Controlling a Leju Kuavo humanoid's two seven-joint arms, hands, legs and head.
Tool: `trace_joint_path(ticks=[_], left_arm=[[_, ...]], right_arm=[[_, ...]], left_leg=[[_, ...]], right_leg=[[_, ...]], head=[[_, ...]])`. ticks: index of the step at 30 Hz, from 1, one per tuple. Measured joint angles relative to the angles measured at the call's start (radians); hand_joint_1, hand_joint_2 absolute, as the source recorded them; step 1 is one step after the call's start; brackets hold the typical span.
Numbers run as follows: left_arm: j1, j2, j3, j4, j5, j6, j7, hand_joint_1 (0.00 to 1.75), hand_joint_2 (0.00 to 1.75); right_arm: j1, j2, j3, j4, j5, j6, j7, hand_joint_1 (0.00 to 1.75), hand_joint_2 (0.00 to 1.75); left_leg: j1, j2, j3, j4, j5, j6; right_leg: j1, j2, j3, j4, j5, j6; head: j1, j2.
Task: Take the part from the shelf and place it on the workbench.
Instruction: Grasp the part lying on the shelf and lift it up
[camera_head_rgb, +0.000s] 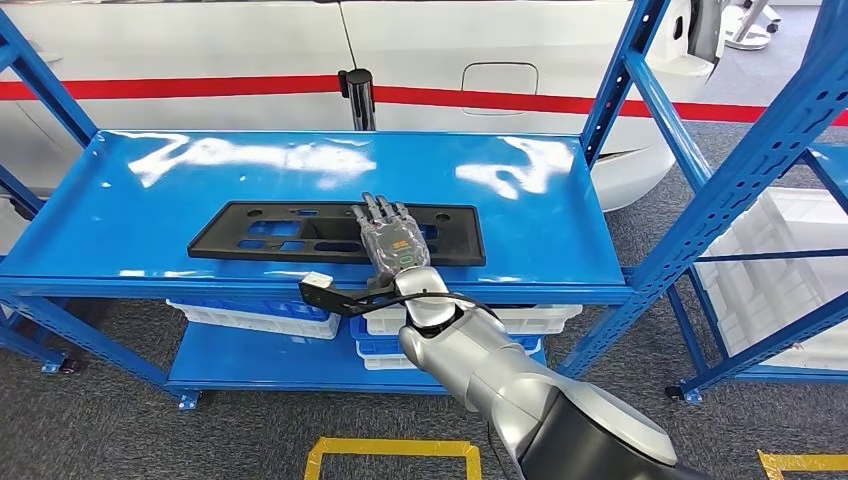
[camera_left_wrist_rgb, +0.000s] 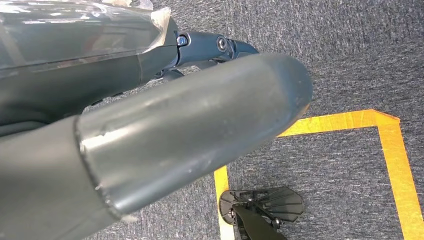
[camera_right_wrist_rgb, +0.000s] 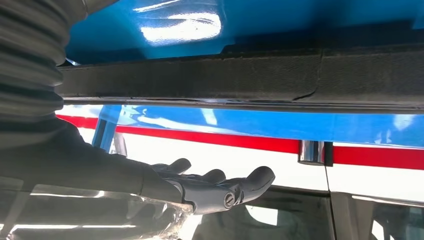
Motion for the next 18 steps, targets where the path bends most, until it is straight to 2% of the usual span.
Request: trace_joint_path(ticks=[6,7,11,13,18], left_arm=[[0.0,0.0,0.0,0.0,0.0,0.0,0.0,0.0,0.0],[0.0,0.0,0.0,0.0,0.0,0.0,0.0,0.0,0.0],[0.0,0.0,0.0,0.0,0.0,0.0,0.0,0.0,0.0],[0.0,0.0,0.0,0.0,0.0,0.0,0.0,0.0,0.0],[0.001,0.0,0.0,0.0,0.0,0.003,-0.003,0.0,0.0]], right_arm=[[0.0,0.0,0.0,0.002,0.0,0.0,0.0,0.0,1.75],[0.0,0.0,-0.001,0.003,0.0,0.0,0.001,0.08,1.75],[0.0,0.0,-0.007,0.003,0.005,0.0,0.003,1.53,1.75],[0.001,0.0,-0.011,0.004,0.011,0.001,0.003,1.65,1.75],[0.007,0.0,-0.023,0.013,0.033,-0.001,0.01,1.68,1.75]], left_leg=[[0.0,0.0,0.0,0.0,0.0,0.0],[0.0,0.0,0.0,0.0,0.001,0.0],[0.0,0.0,0.0,0.0,0.001,-0.001],[0.0,0.0,0.0,0.0,0.001,-0.001],[0.0,-0.001,-0.002,0.0,0.002,-0.001]], right_leg=[[0.0,0.0,0.001,0.0,0.0,0.0],[0.0,0.0,0.001,0.0,0.0,0.0],[0.0,0.0,0.001,0.0,0.0,0.0],[0.0,0.0,0.001,0.0,0.0,0.0],[0.0,-0.001,-0.004,0.0,0.002,0.0]], head=[[0.0,0.0],[0.0,0.0],[0.0,0.0],[0.0,0.0],[0.0,0.0]])
